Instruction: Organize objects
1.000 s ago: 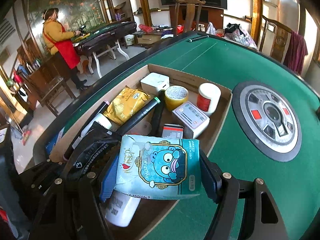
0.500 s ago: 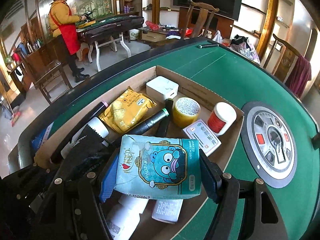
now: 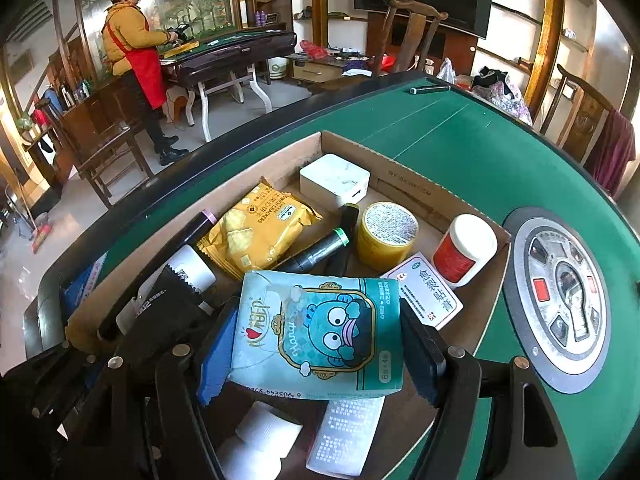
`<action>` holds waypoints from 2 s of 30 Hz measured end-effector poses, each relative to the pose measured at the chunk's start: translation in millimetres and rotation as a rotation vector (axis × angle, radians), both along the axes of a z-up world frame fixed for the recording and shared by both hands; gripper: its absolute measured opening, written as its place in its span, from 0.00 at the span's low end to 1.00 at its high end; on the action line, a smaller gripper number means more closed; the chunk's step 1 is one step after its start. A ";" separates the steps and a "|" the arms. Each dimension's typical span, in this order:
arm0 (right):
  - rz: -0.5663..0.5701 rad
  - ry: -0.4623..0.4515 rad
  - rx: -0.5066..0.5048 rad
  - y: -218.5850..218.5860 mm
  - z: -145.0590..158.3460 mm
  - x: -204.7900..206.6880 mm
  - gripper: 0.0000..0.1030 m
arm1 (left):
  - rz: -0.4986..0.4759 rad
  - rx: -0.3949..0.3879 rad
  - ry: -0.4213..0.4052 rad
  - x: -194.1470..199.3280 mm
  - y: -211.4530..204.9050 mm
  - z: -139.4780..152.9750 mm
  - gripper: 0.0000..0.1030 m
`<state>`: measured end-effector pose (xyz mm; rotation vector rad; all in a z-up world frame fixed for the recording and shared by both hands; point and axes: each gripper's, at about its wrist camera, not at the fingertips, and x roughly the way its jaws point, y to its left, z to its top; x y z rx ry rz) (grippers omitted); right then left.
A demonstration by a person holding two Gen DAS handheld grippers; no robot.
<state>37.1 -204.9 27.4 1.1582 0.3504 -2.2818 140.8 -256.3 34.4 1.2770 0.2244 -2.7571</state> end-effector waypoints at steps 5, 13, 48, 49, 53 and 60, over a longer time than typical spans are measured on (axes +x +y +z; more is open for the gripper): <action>-0.007 -0.023 -0.053 6.1 4.1 -1.4 0.77 | -0.037 -0.029 -0.024 -5.3 10.6 -4.4 0.73; -0.072 0.057 -0.158 32.6 40.3 15.5 0.78 | -0.050 -0.042 -0.049 -15.6 12.8 -11.2 0.81; -0.245 0.261 -0.122 107.8 30.4 110.2 0.85 | 0.321 -0.210 0.222 42.6 35.8 65.2 1.00; -0.248 0.262 -0.116 107.5 30.3 110.4 0.85 | 0.335 -0.236 0.216 42.4 37.1 65.2 1.00; -0.248 0.256 -0.111 105.6 29.7 110.8 0.85 | 0.377 -0.277 0.220 45.2 36.8 66.2 1.00; -0.239 0.246 -0.095 100.2 26.9 113.8 0.86 | 0.394 -0.270 0.188 44.2 29.4 62.3 1.00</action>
